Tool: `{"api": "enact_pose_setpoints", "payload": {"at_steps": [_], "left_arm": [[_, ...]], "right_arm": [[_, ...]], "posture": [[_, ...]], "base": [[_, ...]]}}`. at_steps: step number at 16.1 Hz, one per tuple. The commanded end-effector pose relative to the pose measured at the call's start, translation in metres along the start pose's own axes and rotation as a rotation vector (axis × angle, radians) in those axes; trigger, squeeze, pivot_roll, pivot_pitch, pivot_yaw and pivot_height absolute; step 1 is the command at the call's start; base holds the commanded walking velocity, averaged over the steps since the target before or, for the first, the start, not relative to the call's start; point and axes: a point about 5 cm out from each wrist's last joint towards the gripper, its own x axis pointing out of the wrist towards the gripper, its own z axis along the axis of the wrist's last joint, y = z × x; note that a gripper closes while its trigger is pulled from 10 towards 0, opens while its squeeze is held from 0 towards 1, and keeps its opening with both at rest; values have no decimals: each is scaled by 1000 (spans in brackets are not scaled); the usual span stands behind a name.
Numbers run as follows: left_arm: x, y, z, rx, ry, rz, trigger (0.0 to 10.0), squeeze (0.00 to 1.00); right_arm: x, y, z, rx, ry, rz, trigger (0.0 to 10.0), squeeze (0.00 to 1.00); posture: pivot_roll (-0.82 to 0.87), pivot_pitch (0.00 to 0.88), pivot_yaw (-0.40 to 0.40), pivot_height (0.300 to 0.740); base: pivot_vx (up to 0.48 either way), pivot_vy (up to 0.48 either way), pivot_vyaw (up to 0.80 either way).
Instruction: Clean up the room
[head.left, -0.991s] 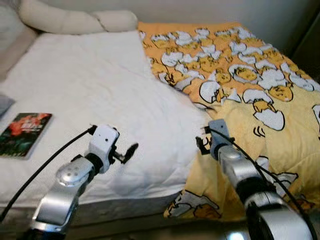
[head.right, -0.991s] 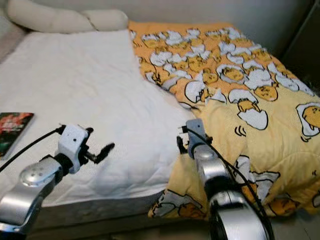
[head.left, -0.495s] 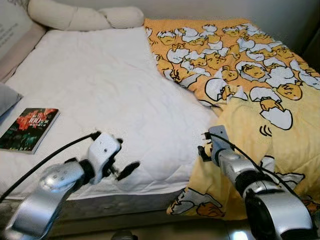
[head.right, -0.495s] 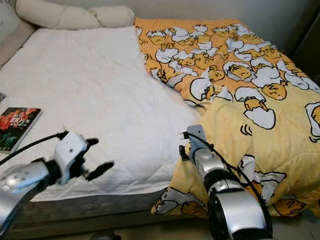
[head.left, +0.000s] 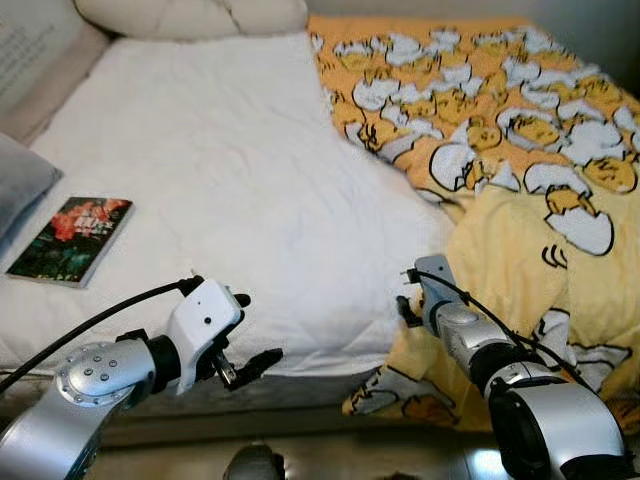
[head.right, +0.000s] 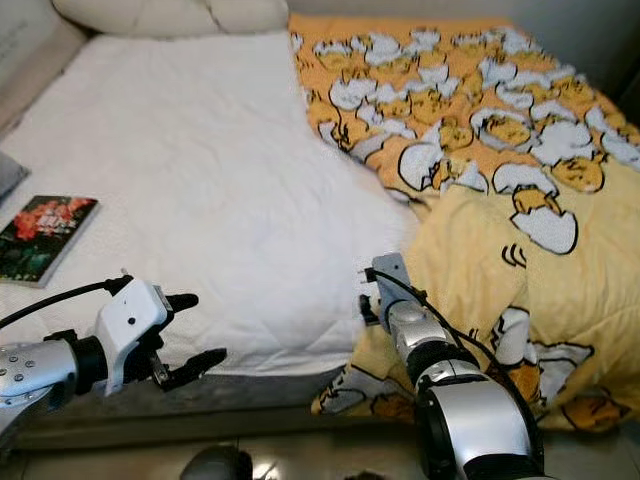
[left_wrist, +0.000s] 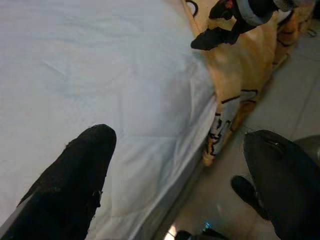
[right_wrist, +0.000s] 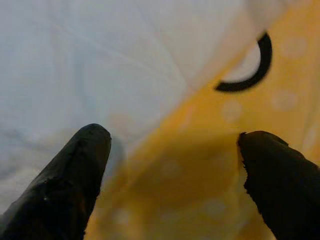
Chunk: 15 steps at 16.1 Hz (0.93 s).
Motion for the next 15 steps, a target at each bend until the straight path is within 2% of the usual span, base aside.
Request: {"api": "enact_pose_setpoints", "payload": {"at_steps": [1,2,4,5,7,9,15], "left_arm": [[-7,-2,8,19,-5,-7,10000,165],[-8,-3,9,19,-2,-9,10000,165],[-9,-4,10,16,3,-9,10000,165],[-12,-7,10,10,10,-12,10000,165],[-15,-11,11,-1,18,-17,10000,165],[-13,-11,11,-4,15,-15,10000,169],[-8,-16,8,-27,27,-47,10000,165]], "right_arm": [[0,-6,-6,-1,20,-41,2863,0],[0,-5,-7,5,23,-37,2235,0],[0,-5,-8,6,24,-37,1961,0],[0,-4,-10,1,28,-35,353,0],[0,-5,-14,-13,36,-35,902,0],[0,-5,-15,-19,38,-31,0,0],[0,-7,-8,-12,25,-28,0,0]], "posture": [[348,189,13,740],[350,199,15,740],[351,203,15,740],[355,231,12,740],[352,244,5,740],[350,246,-8,740],[324,205,-26,740]], "base": [[0,0,0],[0,0,0],[0,0,0],[0,0,0],[0,0,0],[0,0,0],[0,0,0]]}}
